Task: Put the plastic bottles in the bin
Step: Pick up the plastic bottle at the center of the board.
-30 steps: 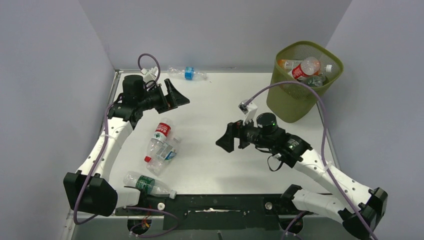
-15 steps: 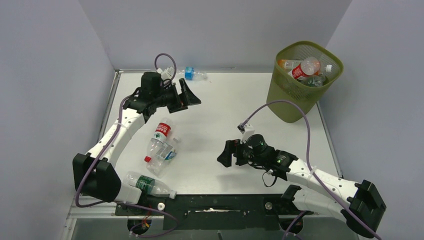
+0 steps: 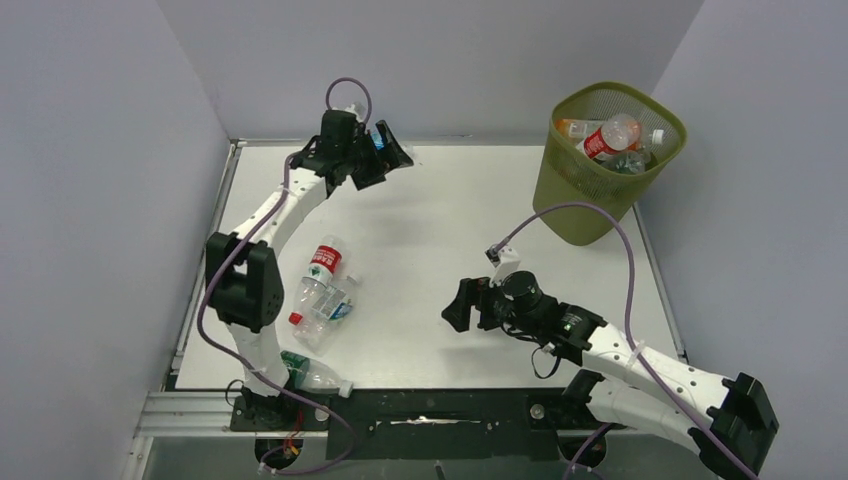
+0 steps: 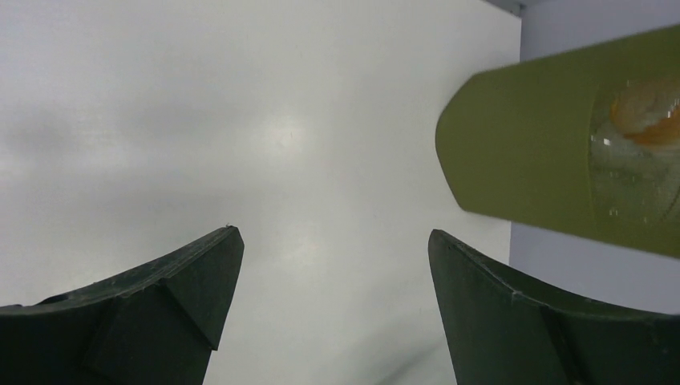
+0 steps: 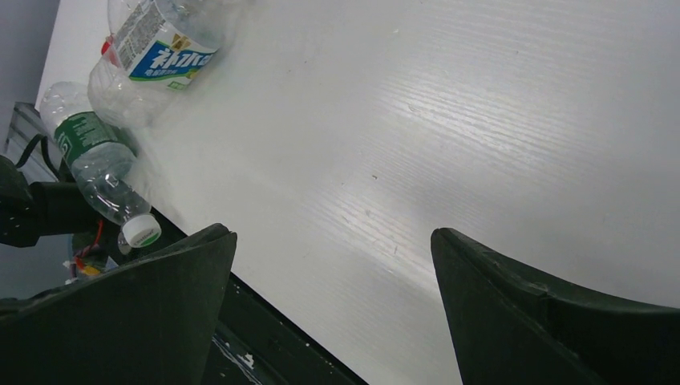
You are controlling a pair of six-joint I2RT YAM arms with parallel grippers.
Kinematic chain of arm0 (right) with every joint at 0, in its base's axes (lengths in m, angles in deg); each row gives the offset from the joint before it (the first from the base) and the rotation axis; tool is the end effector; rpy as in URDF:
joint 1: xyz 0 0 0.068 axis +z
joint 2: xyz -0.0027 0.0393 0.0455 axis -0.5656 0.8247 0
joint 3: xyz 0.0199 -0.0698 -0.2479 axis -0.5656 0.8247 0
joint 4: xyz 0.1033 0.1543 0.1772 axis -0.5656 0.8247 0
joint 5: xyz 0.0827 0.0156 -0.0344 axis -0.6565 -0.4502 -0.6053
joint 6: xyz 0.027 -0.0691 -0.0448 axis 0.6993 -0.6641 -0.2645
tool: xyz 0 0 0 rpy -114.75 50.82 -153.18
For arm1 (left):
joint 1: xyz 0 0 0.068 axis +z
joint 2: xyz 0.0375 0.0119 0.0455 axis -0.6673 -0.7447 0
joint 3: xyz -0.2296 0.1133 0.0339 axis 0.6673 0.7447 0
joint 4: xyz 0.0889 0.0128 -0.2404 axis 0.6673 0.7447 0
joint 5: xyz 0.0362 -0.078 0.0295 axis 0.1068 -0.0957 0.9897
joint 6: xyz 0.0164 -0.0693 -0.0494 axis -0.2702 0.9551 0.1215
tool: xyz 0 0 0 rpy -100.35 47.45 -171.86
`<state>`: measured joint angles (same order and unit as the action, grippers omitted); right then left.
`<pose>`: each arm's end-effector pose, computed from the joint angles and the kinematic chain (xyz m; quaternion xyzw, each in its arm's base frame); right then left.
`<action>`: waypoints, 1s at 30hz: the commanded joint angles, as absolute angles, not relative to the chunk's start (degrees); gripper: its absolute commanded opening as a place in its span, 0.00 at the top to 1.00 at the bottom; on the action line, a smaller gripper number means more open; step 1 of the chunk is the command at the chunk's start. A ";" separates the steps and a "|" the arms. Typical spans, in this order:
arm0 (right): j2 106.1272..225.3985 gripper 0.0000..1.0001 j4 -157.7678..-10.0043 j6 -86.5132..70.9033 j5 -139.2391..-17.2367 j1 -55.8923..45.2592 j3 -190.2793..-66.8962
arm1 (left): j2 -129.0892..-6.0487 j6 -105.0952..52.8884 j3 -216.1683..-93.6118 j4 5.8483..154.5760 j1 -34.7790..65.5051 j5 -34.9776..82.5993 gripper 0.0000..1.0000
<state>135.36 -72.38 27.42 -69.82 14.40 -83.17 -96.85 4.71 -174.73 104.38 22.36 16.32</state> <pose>0.1553 0.1762 0.1974 -0.0488 0.8756 0.3383 0.3414 0.4187 -0.1704 0.2760 -0.1119 0.8728 -0.3403 0.3316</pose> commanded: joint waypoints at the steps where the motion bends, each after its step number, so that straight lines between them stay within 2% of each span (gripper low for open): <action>1: 136.32 0.02 -70.65 24.40 -67.33 14.48 -86.87 | -105.69 7.61 -187.50 99.38 24.49 22.84 0.13; 11: 140.51 0.02 -75.75 25.49 -68.77 13.15 -86.10 | -124.96 16.98 -206.24 95.24 29.07 26.49 0.13; 16: 144.23 0.02 -78.10 25.44 -70.98 12.75 -86.69 | -135.54 19.21 -222.23 103.61 29.13 30.01 0.13; 30: 146.96 0.02 -81.64 24.05 -75.24 9.23 -85.74 | -134.90 32.55 -212.63 97.47 30.71 35.31 0.12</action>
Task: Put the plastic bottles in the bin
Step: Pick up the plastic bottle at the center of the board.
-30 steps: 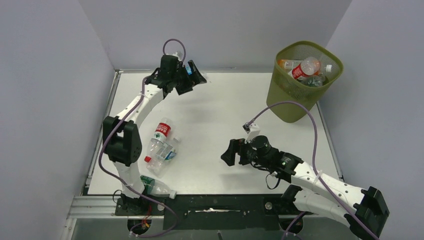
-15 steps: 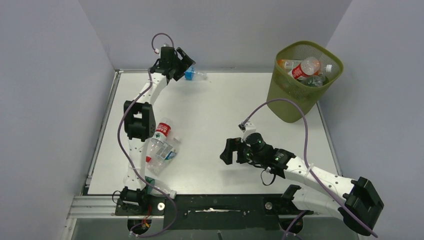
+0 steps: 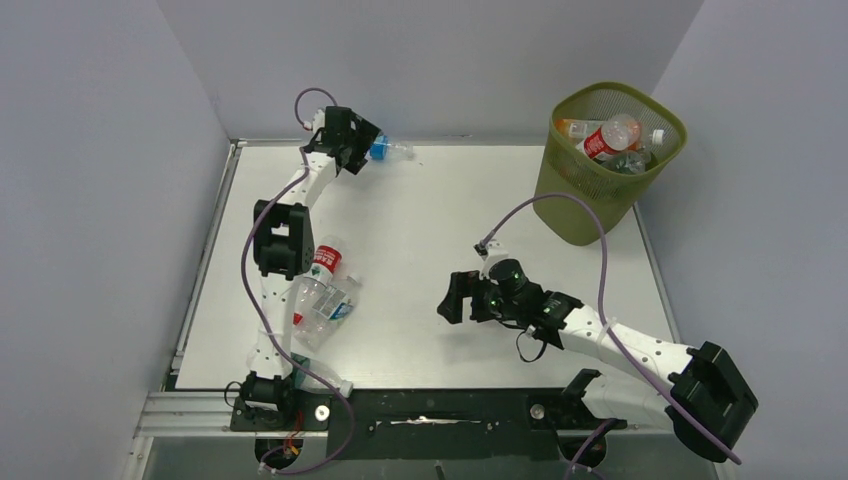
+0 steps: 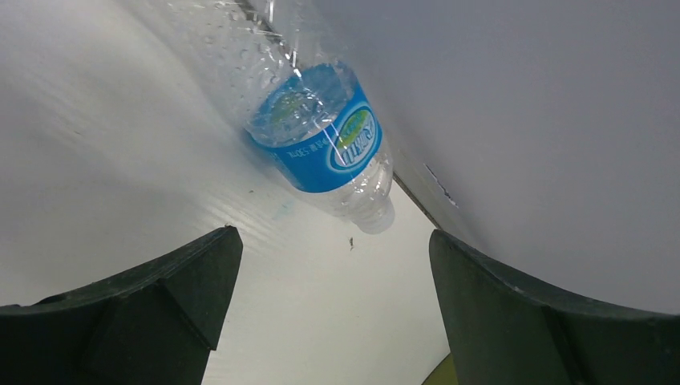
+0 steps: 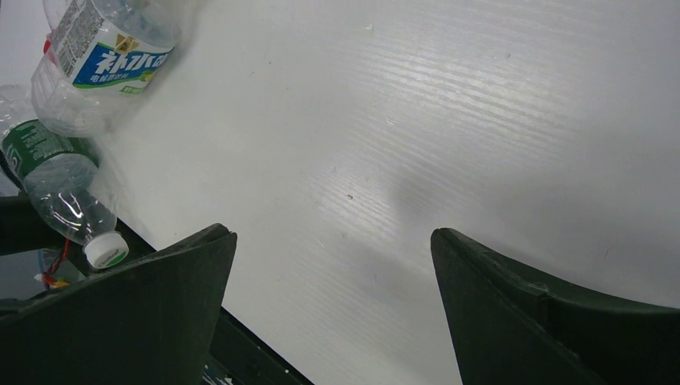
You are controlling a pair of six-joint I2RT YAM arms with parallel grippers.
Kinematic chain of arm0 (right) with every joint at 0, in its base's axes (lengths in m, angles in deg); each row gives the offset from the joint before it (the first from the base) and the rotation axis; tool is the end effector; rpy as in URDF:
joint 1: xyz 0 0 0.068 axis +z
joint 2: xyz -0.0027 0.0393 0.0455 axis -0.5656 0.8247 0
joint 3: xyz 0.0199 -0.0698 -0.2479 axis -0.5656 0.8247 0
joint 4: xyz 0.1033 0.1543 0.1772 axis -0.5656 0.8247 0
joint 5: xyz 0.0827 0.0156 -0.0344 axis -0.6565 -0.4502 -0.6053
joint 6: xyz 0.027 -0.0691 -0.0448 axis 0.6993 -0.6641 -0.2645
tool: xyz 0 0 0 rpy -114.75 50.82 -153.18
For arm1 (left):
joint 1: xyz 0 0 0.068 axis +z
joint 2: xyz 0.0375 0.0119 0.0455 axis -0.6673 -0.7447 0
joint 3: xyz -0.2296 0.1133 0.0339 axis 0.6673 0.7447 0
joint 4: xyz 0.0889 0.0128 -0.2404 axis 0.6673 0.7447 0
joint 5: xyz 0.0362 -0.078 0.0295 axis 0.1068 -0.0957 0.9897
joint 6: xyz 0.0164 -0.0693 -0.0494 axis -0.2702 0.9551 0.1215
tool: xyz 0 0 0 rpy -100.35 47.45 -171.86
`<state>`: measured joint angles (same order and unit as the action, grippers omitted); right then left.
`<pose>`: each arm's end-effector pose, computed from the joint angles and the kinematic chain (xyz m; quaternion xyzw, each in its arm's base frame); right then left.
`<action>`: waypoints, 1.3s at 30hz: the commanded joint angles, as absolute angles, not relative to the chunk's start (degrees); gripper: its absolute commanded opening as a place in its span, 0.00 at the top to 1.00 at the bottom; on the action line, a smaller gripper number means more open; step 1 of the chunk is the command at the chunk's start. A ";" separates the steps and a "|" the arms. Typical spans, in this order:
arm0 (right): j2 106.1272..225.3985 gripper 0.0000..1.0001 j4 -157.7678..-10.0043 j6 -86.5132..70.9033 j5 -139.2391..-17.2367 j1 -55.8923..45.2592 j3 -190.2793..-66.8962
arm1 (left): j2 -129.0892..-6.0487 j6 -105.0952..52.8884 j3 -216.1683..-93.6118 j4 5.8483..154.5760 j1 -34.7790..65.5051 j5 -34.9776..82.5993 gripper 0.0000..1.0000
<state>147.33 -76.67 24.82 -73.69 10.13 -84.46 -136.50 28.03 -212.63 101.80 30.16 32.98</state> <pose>0.1815 0.1848 0.1673 -0.0520 0.9006 0.3064 0.3038 0.5823 -0.1194 0.1730 -0.4041 0.7846 -0.2885 0.3712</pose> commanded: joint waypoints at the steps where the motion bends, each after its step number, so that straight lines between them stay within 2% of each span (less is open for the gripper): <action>1: 146.85 0.02 -81.74 24.05 -75.40 9.04 -85.46 | -135.50 33.33 -212.90 97.57 30.78 35.38 0.12; 15: 142.11 0.02 -81.72 24.14 -77.41 5.17 -81.07 | -141.11 37.86 -217.12 96.62 31.23 38.18 0.12; 39: 142.84 0.02 -81.84 22.91 -79.09 2.13 -80.64 | -148.95 48.24 -221.27 91.54 32.81 38.19 0.11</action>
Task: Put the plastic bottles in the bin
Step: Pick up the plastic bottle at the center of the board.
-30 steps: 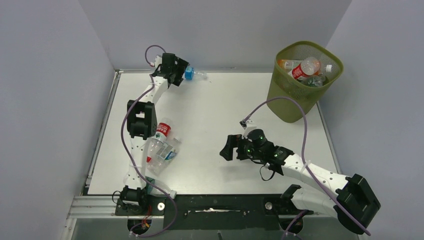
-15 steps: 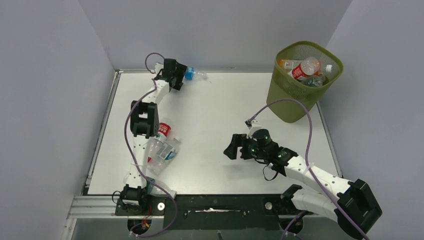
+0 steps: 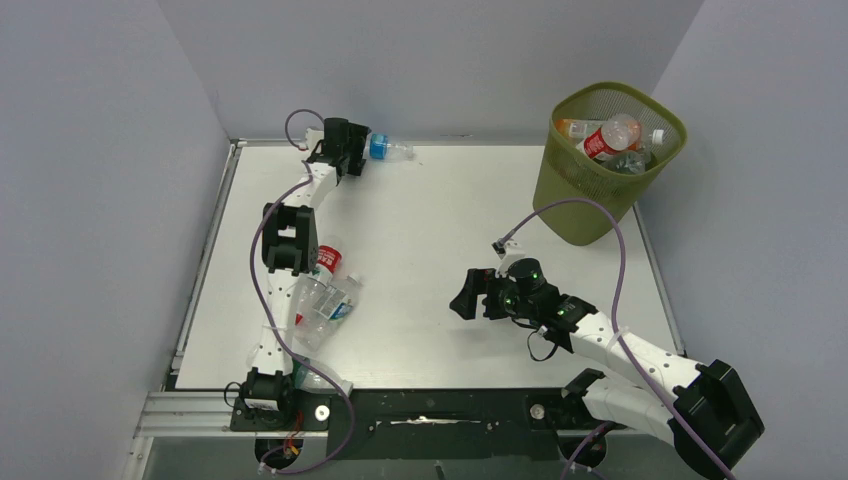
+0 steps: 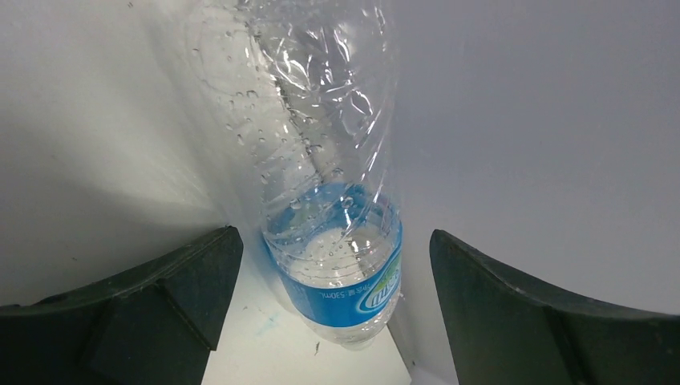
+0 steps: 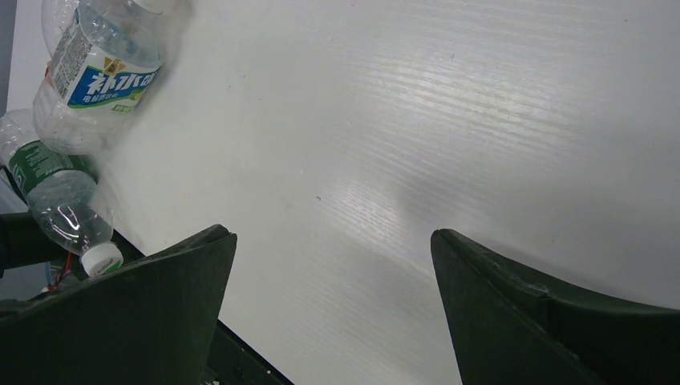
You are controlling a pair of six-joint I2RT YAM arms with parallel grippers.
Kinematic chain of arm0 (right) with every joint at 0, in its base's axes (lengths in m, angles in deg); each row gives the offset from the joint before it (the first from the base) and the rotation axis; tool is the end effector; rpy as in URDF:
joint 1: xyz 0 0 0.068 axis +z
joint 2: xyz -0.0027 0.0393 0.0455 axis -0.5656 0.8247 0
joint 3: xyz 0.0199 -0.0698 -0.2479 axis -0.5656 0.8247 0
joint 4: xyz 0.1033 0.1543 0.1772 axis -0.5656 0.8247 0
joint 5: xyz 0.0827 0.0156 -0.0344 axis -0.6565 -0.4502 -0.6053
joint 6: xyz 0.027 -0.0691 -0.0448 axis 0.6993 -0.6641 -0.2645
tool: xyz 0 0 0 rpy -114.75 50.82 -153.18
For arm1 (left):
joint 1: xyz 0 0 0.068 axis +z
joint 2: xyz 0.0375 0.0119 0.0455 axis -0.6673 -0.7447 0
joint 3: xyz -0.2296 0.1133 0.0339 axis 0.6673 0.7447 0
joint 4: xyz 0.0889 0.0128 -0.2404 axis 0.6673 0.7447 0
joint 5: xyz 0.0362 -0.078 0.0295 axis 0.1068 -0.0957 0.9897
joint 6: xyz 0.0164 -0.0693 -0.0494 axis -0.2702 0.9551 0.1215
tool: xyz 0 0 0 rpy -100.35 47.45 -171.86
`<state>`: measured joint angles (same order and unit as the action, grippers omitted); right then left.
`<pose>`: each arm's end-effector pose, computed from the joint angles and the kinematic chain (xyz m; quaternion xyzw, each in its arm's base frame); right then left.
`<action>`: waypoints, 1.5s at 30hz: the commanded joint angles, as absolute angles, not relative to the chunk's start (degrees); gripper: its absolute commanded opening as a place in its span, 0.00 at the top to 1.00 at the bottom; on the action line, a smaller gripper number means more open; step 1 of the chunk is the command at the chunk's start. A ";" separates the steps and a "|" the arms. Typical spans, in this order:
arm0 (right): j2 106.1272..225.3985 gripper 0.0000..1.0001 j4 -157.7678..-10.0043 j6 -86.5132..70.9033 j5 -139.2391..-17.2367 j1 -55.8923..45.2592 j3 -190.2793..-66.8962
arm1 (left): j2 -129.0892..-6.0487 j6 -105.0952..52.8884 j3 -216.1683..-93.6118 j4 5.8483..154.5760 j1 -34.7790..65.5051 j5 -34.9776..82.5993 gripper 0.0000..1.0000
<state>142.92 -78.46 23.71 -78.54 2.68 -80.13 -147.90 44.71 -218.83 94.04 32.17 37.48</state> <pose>0.1889 0.1563 0.1625 -0.0215 0.8933 0.3211 0.3137 0.6136 -0.0975 0.1136 -0.5348 0.6877 -0.3236 0.3692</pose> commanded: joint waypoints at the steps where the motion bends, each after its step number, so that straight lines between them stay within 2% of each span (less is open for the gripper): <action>1: 142.78 0.02 -81.78 22.83 -79.16 2.10 -80.64 | -149.16 48.94 -221.44 91.25 32.89 38.29 0.11; 7: 142.24 0.02 -81.49 23.00 -78.99 1.94 -80.21 | -150.89 51.02 -222.87 92.43 33.42 38.34 0.14; 12: 142.12 0.02 -81.65 23.00 -78.95 1.86 -80.11 | -150.46 52.65 -219.06 90.05 33.60 36.81 0.38; 21: 141.13 0.02 -81.49 23.34 -78.95 1.68 -79.51 | -146.38 50.46 -211.70 86.07 33.98 34.87 0.61; 32: 139.62 0.02 -80.81 23.95 -78.77 1.74 -79.85 | -132.93 45.04 -195.00 79.40 35.00 31.16 0.67; 40: 136.96 0.02 -79.09 25.39 -78.50 1.96 -79.54 | -124.40 38.89 -185.41 76.18 34.47 22.99 0.67; 45: 134.49 0.02 -76.17 25.19 -76.95 1.96 -79.67 | -120.64 30.51 -184.23 80.89 31.63 17.14 0.69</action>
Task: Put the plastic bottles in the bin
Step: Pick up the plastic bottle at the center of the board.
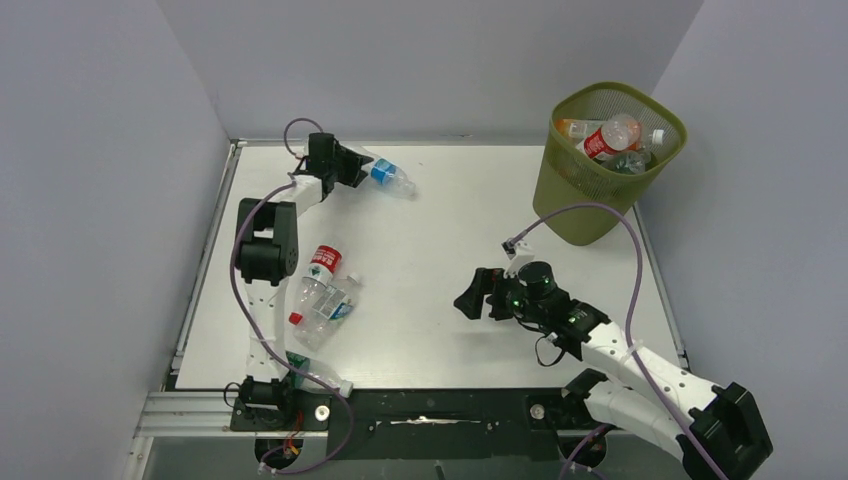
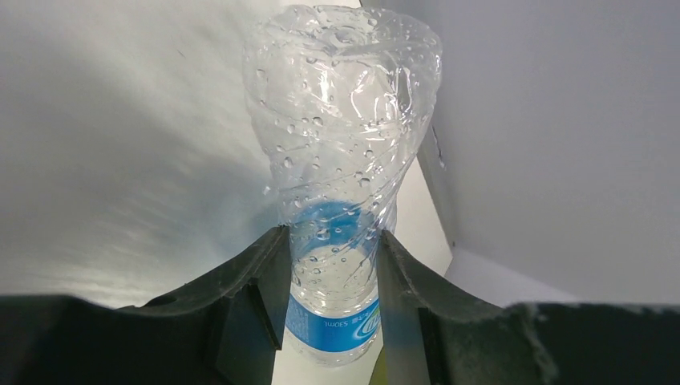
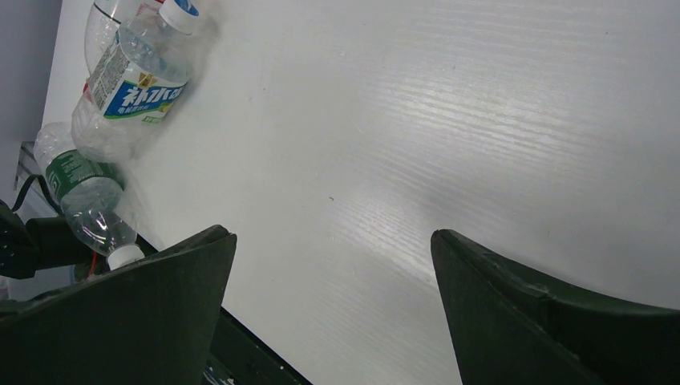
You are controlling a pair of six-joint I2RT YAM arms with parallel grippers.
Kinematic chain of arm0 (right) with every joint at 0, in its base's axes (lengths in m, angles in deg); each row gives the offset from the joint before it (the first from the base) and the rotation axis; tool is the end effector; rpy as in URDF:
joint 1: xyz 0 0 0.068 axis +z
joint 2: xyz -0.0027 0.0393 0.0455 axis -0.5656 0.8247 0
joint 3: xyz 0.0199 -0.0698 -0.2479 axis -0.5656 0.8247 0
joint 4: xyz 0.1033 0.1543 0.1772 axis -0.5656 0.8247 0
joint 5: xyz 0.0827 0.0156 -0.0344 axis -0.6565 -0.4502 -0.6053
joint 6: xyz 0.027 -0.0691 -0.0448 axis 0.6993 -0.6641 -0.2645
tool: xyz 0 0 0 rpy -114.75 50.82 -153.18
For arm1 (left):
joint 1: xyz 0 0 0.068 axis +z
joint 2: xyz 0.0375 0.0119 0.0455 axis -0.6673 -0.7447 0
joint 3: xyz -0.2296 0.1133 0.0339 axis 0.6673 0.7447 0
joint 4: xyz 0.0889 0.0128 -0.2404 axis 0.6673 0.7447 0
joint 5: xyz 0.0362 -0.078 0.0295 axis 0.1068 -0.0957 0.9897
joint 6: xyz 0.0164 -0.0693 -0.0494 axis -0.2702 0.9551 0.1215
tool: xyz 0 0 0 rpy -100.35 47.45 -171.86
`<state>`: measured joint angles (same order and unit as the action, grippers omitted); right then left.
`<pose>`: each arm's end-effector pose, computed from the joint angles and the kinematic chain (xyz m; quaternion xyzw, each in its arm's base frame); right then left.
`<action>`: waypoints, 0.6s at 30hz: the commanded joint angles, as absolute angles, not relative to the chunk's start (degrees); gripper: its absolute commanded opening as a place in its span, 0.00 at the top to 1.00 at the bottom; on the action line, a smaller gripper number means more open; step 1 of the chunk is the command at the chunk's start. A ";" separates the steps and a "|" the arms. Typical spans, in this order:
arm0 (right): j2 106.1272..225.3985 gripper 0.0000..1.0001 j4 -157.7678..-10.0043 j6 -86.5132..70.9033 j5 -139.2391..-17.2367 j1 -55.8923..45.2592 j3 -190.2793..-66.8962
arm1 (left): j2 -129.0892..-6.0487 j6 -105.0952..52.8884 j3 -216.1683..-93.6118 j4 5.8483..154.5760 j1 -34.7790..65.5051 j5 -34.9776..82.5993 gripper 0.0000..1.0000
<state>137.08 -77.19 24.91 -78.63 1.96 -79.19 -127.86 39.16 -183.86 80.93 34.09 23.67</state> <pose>0.1827 0.1481 0.1762 -0.0092 0.8791 0.3394 0.3346 0.5484 -0.0862 0.1188 -0.4686 0.7424 -0.3670 0.3076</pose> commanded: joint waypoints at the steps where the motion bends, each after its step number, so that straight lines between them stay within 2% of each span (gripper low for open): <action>1: 133.82 0.02 -75.50 25.22 -76.52 1.97 -79.74 | -119.68 28.78 -183.57 81.75 30.98 16.37 0.69; 18: 128.82 0.02 -72.00 29.40 -77.10 2.46 -78.12 | -101.15 9.62 -167.37 91.46 26.29 5.44 0.68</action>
